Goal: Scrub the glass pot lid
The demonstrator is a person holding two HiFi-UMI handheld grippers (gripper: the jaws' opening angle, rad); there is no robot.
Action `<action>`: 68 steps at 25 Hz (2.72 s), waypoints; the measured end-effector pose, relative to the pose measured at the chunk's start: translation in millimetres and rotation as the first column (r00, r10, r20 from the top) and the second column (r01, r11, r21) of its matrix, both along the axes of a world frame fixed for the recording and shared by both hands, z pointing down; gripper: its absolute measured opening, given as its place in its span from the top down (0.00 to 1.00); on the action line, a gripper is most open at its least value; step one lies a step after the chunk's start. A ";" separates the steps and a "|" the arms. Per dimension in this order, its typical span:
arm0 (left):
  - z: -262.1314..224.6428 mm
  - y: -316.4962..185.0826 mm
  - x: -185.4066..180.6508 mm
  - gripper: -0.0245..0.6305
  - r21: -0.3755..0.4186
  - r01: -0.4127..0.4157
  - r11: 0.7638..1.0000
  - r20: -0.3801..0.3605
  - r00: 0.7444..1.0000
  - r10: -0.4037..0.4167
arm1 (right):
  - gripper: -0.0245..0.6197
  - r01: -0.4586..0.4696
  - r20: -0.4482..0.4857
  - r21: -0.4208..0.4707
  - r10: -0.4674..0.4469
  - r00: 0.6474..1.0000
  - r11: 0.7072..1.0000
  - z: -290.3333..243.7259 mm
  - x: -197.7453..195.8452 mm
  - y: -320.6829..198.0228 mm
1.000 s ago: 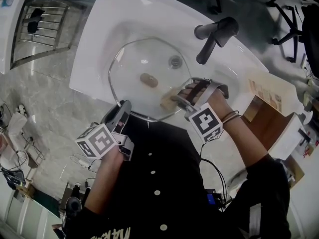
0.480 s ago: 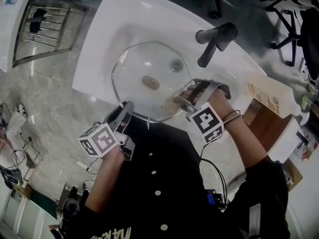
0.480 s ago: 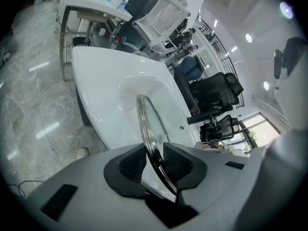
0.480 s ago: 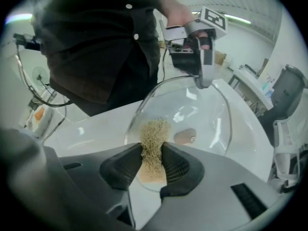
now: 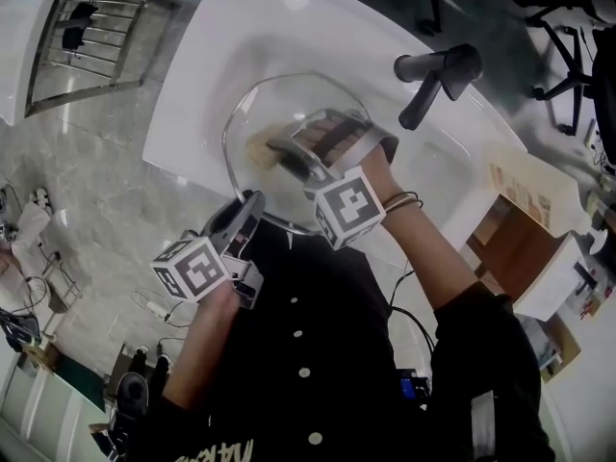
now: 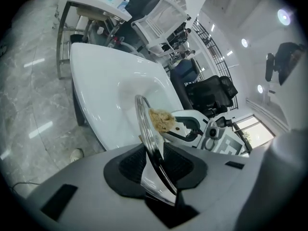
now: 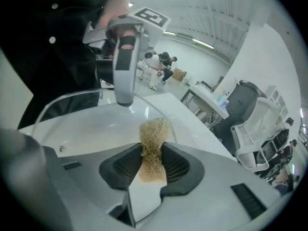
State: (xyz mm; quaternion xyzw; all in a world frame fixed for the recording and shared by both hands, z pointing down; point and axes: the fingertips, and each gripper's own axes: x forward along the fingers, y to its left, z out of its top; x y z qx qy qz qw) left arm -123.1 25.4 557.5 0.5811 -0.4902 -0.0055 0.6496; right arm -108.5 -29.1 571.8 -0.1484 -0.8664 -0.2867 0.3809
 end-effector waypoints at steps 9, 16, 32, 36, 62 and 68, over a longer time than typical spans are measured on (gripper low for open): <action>1.6 0.2 -1.6 0.77 0.024 0.013 1.000 -0.025 1.000 -0.012 | 0.75 0.031 0.042 0.064 -0.034 0.999 0.997 6.4 -40.5 -9.4; 3.0 0.6 -0.9 0.75 0.040 -0.019 0.999 -0.024 1.000 0.020 | 0.75 0.071 -0.005 0.038 -0.071 0.997 0.997 13.5 -36.1 -3.0; 1.9 0.3 -1.4 0.76 0.031 -0.005 0.999 -0.033 0.999 0.006 | 0.75 0.188 -0.164 -0.064 -0.196 0.967 0.980 8.8 33.6 50.7; 1.6 0.8 -1.2 0.76 0.026 -0.004 1.000 -0.028 1.000 0.005 | 0.75 0.194 -0.178 -0.095 -0.208 0.962 0.976 4.4 52.5 63.8; -2.0 0.8 -1.9 0.75 0.049 0.024 0.998 -0.037 0.999 -0.022 | 0.75 0.285 -0.234 -0.224 -0.335 0.912 0.932 -11.1 105.3 92.5; -6.1 7.2 -16.0 0.80 0.049 0.101 0.994 -0.091 0.991 -0.096 | 0.75 0.262 -0.233 -0.242 -0.319 0.919 0.934 -9.9 105.6 92.7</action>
